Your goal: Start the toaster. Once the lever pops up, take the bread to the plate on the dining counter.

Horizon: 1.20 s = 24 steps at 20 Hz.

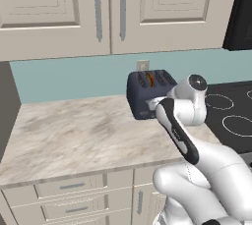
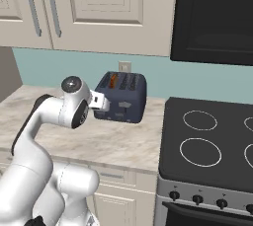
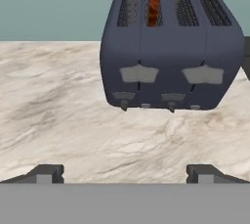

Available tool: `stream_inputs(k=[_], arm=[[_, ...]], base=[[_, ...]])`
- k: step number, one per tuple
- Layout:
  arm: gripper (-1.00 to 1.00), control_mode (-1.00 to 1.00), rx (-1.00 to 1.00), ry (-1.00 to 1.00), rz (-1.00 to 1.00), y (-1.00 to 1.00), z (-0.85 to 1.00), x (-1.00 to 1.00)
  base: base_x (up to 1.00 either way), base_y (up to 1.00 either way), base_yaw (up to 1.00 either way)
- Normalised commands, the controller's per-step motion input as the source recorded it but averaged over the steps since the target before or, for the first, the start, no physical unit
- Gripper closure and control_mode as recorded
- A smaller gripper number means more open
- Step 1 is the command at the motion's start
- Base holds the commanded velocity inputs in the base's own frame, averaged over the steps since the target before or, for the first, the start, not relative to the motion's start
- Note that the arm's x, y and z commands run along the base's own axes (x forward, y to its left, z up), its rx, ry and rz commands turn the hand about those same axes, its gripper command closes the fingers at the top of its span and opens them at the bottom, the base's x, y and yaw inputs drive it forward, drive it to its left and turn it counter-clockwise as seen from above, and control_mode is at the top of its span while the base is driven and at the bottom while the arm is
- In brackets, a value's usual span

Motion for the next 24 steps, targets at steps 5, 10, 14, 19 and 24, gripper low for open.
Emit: stream_inputs(k=[5, 10, 14, 19, 24], arm=[[-1.00, -1.00, 0.00, 0.00, 0.00, 0.07, -0.01, 0.20], [-1.00, -1.00, 0.00, 0.00, 0.00, 0.06, -0.09, 0.15], [-1.00, -1.00, 0.00, 0.00, 0.00, 0.00, -0.10, 0.11], [-1.00, -1.00, 0.00, 0.00, 0.00, 0.00, -0.09, 0.15], [-1.00, -1.00, 0.00, 0.00, 0.00, 0.00, -0.08, 0.18]], base=[[0.00, 0.00, 0.00], [0.00, 0.00, 0.00], [0.00, 0.00, 0.00], [0.00, 0.00, 0.00], [0.00, 0.00, 0.00]])
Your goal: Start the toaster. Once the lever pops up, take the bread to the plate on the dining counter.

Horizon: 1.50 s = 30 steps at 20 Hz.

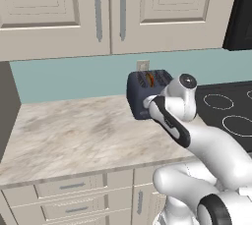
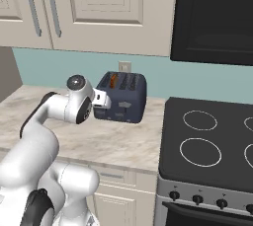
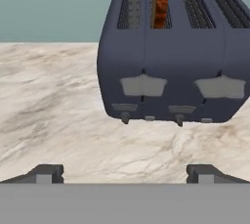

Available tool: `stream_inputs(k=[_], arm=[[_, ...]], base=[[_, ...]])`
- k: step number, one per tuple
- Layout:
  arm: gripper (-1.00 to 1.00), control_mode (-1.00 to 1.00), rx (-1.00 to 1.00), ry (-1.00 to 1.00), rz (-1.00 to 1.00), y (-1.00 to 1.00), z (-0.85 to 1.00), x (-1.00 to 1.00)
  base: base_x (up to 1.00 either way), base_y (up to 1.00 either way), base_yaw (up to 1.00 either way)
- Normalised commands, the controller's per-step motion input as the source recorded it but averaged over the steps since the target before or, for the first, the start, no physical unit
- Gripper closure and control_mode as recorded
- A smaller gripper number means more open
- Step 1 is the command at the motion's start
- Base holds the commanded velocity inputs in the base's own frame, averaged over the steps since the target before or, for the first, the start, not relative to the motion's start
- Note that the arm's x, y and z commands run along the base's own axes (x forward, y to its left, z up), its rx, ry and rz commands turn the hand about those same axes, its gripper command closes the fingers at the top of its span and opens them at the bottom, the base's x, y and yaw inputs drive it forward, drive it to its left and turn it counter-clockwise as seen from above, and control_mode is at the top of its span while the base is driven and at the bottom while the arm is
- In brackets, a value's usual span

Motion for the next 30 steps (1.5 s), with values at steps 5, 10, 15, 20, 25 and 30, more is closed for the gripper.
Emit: stream_inputs(k=[5, 10, 15, 20, 25, 30], arm=[[-1.00, -1.00, 0.00, 0.00, 0.00, 0.00, -0.07, 0.21], [-1.00, -1.00, 0.00, 0.00, 0.00, 0.02, -0.09, 0.24], [-1.00, -1.00, 0.00, 0.00, 0.00, 0.05, -0.09, 0.26], [-1.00, -1.00, 0.00, 0.00, 0.00, 0.04, -0.11, 0.24], [-1.00, -1.00, 0.00, 0.00, 0.00, 0.01, -0.06, 0.26], [-1.00, -1.00, 0.00, 0.01, 0.00, 0.01, -0.05, 0.20]], base=[[0.00, 0.00, 0.00], [0.00, 0.00, 0.00], [0.00, 0.00, 0.00], [0.00, 0.00, 0.00], [0.00, 0.00, 0.00], [0.00, 0.00, 0.00]])
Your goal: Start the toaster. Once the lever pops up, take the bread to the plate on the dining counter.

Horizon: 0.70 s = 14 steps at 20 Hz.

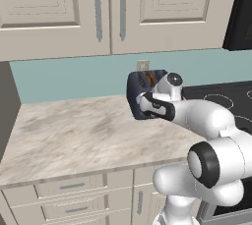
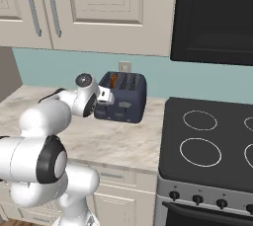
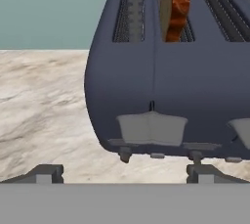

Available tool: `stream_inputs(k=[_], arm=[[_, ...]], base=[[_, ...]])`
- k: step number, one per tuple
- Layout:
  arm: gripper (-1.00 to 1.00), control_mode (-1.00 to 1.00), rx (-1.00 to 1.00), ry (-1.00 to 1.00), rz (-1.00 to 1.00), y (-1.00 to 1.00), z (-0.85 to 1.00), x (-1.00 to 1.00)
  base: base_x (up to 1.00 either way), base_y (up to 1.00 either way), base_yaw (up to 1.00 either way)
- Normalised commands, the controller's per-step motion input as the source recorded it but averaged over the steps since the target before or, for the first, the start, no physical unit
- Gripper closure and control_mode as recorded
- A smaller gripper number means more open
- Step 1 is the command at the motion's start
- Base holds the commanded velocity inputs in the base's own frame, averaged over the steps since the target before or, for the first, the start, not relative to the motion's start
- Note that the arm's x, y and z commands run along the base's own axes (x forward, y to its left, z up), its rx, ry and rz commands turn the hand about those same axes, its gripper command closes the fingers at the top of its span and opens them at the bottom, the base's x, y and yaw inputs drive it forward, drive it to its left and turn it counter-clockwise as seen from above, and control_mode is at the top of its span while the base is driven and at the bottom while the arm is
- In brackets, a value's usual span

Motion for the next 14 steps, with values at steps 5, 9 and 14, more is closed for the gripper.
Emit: stream_inputs(k=[5, 9, 14], arm=[[-1.00, -1.00, 0.00, 0.01, 0.00, 0.02, -0.08, 0.11], [-1.00, -1.00, 0.00, 0.00, 0.00, 0.03, -0.12, 0.06], [-1.00, -1.00, 0.00, 0.00, 0.00, 0.05, -0.14, 0.05]], base=[[0.00, 0.00, 0.00], [0.00, 0.00, 0.00], [0.00, 0.00, 0.00]])
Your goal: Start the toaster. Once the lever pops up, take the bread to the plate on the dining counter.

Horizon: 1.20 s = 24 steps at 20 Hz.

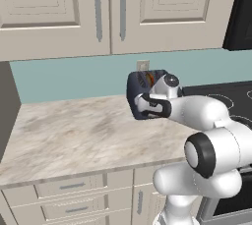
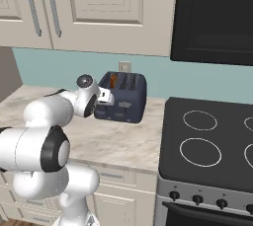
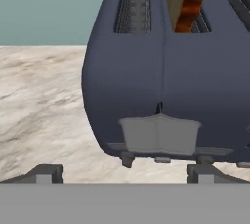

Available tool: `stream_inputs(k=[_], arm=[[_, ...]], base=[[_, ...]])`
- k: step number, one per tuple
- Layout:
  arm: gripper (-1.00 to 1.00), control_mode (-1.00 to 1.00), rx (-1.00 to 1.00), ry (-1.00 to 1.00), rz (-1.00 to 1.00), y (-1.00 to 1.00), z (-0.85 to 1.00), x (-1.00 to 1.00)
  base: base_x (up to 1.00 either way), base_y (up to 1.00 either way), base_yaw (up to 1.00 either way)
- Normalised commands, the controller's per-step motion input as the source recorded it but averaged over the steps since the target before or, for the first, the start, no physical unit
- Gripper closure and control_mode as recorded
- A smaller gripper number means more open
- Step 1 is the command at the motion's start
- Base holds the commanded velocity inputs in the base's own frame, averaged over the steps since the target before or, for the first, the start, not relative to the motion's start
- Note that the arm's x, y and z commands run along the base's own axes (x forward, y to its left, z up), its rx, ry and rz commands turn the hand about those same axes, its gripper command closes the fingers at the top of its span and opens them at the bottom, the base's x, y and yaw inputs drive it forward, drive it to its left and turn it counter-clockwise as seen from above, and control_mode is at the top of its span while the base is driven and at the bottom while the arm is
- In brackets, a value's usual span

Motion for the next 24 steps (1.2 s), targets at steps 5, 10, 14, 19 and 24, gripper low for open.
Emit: stream_inputs(k=[5, 10, 14, 19, 24], arm=[[-1.00, -1.00, 0.00, 0.00, 0.00, 0.03, -0.05, 0.05], [-1.00, -1.00, 0.00, 0.00, 0.00, 0.00, 0.00, 0.11], [-1.00, -1.00, 0.00, 0.00, 0.00, 0.00, 0.00, 0.09], [-1.00, -1.00, 0.00, 0.00, 0.00, 0.00, 0.00, 0.09], [-1.00, -1.00, 0.00, 0.00, 0.00, 0.00, 0.00, 0.09]], base=[[0.00, 0.00, 0.00], [0.00, 0.00, 0.00], [0.00, 0.00, 0.00], [0.00, 0.00, 0.00], [0.00, 0.00, 0.00]])
